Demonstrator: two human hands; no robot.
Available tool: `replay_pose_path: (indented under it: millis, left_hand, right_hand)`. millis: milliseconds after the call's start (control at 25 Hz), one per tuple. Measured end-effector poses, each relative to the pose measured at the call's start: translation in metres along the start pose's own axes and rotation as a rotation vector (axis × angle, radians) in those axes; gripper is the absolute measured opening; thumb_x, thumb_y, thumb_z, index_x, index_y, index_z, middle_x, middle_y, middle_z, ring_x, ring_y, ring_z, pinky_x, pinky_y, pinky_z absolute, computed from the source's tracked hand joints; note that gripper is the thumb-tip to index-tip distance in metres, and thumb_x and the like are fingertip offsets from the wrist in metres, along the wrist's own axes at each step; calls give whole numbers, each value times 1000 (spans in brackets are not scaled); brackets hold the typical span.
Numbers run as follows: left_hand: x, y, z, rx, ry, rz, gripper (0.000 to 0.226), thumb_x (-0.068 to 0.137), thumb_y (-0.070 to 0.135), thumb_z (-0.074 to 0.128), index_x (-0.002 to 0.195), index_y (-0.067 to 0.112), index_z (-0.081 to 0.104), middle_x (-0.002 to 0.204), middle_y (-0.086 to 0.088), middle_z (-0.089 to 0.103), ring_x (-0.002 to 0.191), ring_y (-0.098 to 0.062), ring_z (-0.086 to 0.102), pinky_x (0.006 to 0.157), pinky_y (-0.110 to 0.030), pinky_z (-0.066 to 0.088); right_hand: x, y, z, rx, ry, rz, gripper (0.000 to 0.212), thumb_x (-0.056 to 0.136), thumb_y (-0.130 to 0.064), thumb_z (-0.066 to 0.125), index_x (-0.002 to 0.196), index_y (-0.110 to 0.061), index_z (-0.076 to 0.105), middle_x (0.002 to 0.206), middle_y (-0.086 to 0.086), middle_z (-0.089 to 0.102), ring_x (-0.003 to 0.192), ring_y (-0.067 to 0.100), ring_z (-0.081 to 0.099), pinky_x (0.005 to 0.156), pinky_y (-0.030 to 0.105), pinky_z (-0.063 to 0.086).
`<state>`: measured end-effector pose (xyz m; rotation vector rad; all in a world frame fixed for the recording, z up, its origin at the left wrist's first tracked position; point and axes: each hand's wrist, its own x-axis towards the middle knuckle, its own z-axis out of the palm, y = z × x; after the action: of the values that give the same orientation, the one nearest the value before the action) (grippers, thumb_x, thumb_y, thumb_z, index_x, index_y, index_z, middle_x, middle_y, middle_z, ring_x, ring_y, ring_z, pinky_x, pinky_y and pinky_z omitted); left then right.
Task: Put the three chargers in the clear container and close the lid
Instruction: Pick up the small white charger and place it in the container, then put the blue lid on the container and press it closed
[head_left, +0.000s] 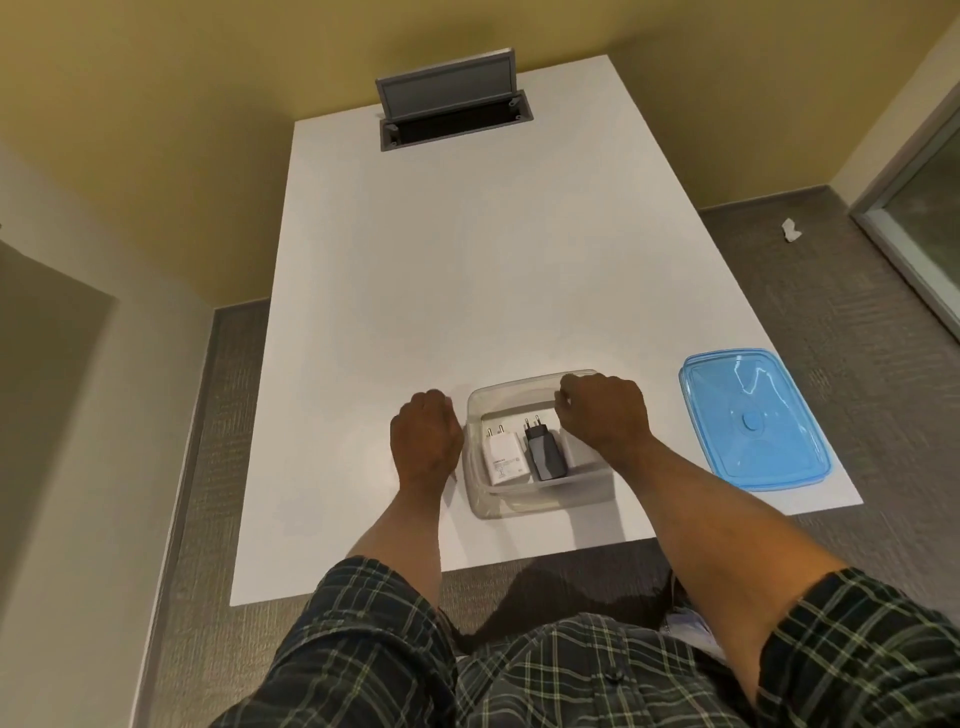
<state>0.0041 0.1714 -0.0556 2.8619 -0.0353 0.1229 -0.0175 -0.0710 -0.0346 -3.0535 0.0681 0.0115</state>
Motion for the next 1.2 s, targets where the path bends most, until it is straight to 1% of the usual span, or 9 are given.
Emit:
replay_pose_path:
  millis: [160, 280, 440, 600, 720, 840, 1000, 1120, 1200]
  left_hand:
    - [30, 59, -16, -26, 66, 137, 17, 98, 11, 49, 89, 8, 64, 84, -11, 64, 76, -36, 60, 69, -45, 47]
    - [43, 109, -17, -12, 71, 340, 22, 100, 18, 50, 86, 8, 64, 80, -11, 64, 72, -34, 60, 67, -46, 48]
    - [45, 171, -7, -2, -53, 622, 23, 101, 24, 49, 89, 10, 63, 85, -9, 64, 77, -33, 59, 69, -41, 43]
    - [28, 221, 13, 90, -232, 830, 19, 98, 21, 49, 103, 10, 63, 99, -10, 65, 90, -35, 61, 73, -41, 43]
    - [16, 245, 31, 136, -357, 852, 22, 97, 25, 51, 111, 11, 61, 109, -9, 65, 100, -34, 61, 79, -41, 45]
    - [9, 258, 46, 227, -490, 851, 32, 97, 29, 54, 124, 12, 57, 121, -10, 62, 111, -34, 59, 87, -40, 45]
    - [0, 268, 64, 279, -573, 820, 41, 100, 31, 48, 137, 14, 50, 135, -11, 54, 117, -36, 58, 93, -43, 47]
    - [-2, 271, 75, 319, -643, 826, 54, 102, 34, 48, 152, 17, 39, 158, -11, 37, 126, -38, 54, 101, -46, 47]
    - [-4, 273, 83, 330, -660, 844, 55, 105, 38, 42, 157, 21, 34, 167, -9, 26, 130, -38, 53, 103, -46, 45]
  right_hand:
    - [3, 25, -16, 93, 175, 139, 24, 90, -36, 57, 76, -20, 66, 58, 0, 65, 51, 29, 63, 50, 24, 30]
    - [0, 55, -23, 139, 213, 274, 20, 89, -36, 61, 78, -20, 67, 60, 2, 66, 55, 30, 64, 53, 25, 29]
    - [-11, 98, -19, 166, 189, 445, 20, 93, -38, 57, 89, -22, 69, 72, 3, 71, 66, 30, 66, 57, 27, 33]
    - [-32, 135, -8, 185, 171, 603, 15, 94, -26, 56, 97, -21, 69, 78, 5, 71, 63, 28, 58, 57, 28, 35]
    - [-45, 155, 2, 239, 134, 687, 18, 95, -25, 56, 109, -21, 67, 88, 7, 72, 76, 30, 66, 62, 30, 39]
    - [-53, 168, 10, 256, -5, 710, 32, 92, -38, 62, 120, -21, 60, 102, 6, 72, 91, 29, 68, 67, 31, 40]
    - [-65, 180, 21, 227, -144, 652, 49, 82, -64, 66, 108, -23, 59, 97, -1, 69, 85, 20, 65, 64, 30, 43]
    - [-68, 182, 28, 228, -206, 601, 49, 78, -69, 67, 98, -24, 62, 87, -4, 67, 79, 16, 62, 64, 30, 46]
    - [-68, 181, 32, 214, -261, 571, 47, 77, -68, 68, 95, -24, 64, 83, -5, 66, 77, 15, 62, 63, 30, 48]
